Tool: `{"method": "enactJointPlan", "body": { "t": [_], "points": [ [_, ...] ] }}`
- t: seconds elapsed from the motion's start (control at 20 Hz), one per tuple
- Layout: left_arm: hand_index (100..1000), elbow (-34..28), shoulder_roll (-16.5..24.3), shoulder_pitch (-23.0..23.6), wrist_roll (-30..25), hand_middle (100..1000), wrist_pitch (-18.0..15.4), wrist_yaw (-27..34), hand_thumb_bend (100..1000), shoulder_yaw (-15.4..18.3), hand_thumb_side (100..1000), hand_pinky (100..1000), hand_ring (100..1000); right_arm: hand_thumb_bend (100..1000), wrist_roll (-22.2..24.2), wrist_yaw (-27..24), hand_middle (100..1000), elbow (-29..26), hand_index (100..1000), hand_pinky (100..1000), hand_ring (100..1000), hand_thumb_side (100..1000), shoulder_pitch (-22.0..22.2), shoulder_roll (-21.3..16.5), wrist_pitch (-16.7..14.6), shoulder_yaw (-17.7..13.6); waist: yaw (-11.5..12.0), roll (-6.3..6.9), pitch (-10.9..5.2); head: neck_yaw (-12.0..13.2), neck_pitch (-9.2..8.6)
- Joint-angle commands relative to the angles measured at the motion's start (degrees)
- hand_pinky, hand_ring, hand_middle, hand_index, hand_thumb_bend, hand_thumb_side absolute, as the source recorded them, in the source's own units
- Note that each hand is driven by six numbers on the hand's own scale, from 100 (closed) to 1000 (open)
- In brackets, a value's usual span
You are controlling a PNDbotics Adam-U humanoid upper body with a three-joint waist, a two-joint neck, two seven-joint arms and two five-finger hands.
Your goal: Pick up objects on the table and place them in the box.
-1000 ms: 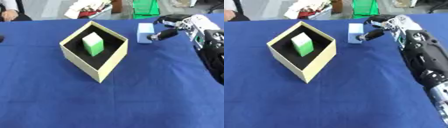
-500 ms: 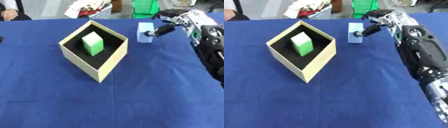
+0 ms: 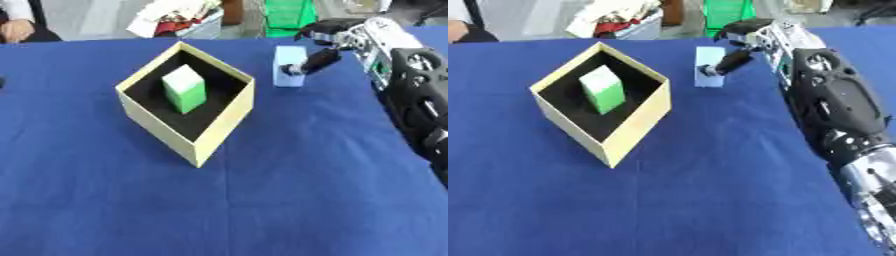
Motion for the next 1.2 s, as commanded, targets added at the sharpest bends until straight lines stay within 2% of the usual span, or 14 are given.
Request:
{"method": "enactJointPlan", "body": {
  "t": [0.05,0.2,0.4,0.7,0.85,1.0,1.05,1.2],
  "points": [
    [719,-1.08,0.53,-0.64,-0.37,667,-0.03,0.2,143,0.12,890,711,624,374,1.5,2.2,1000,1.4,1000,994,1000,756,-2.24,-0.24,0.29,-1.04,0.21,-0.06,-1.06,-0.25,-0.62],
    [719,-1.08,0.55,-0.7,-0.46,667,-0.05,0.21,142,0.1,890,711,624,381,2.29,3.98,1000,3.04,1000,997,1000,736,-2.83,0.13,1.02,-1.98,0.37,-0.11,-1.01,-0.33,-0.8],
    [719,-1.08,0.49,-0.72,-0.74,668,-0.09,0.18,141,0.06,890,711,624,345,3.98,5.65,1000,5.33,1000,998,1000,747,-3.55,0.7,1.61,-3.56,0.55,-0.12,-0.87,-0.43,-0.95],
    [720,-1.08,0.42,-0.75,-0.95,669,-0.07,0.24,143,0.04,892,712,625,336,4.44,6.6,1000,5.84,1000,990,1000,771,-4.01,1.23,2.35,-4.65,0.63,-0.03,-0.75,-0.61,-1.01],
    [720,-1.08,0.41,-0.75,-1.11,670,0.01,0.24,144,0.03,893,712,625,273,3.97,6.28,970,5.12,1000,970,1000,724,-3.97,1.6,2.0,-4.71,0.65,0.06,-0.77,-0.65,-0.95],
    [720,-1.08,0.39,-0.78,-1.34,671,0.08,0.24,144,0.03,893,712,625,232,3.09,5.45,927,3.96,941,953,1000,695,-3.83,1.9,1.57,-4.52,0.63,0.11,-0.85,-0.65,-0.87],
    [720,-1.08,0.4,-0.78,-1.4,671,0.09,0.24,143,0.03,892,712,625,212,2.9,5.13,888,3.6,888,943,988,678,-3.79,1.96,1.49,-4.44,0.61,0.11,-0.9,-0.65,-0.83],
    [721,-1.08,0.39,-0.78,-1.69,672,0.17,0.21,142,0.03,892,712,626,193,2.34,4.24,823,2.62,806,925,963,598,-3.75,1.9,1.56,-4.23,0.52,0.06,-1.02,-0.61,-0.8]
  ]
}}
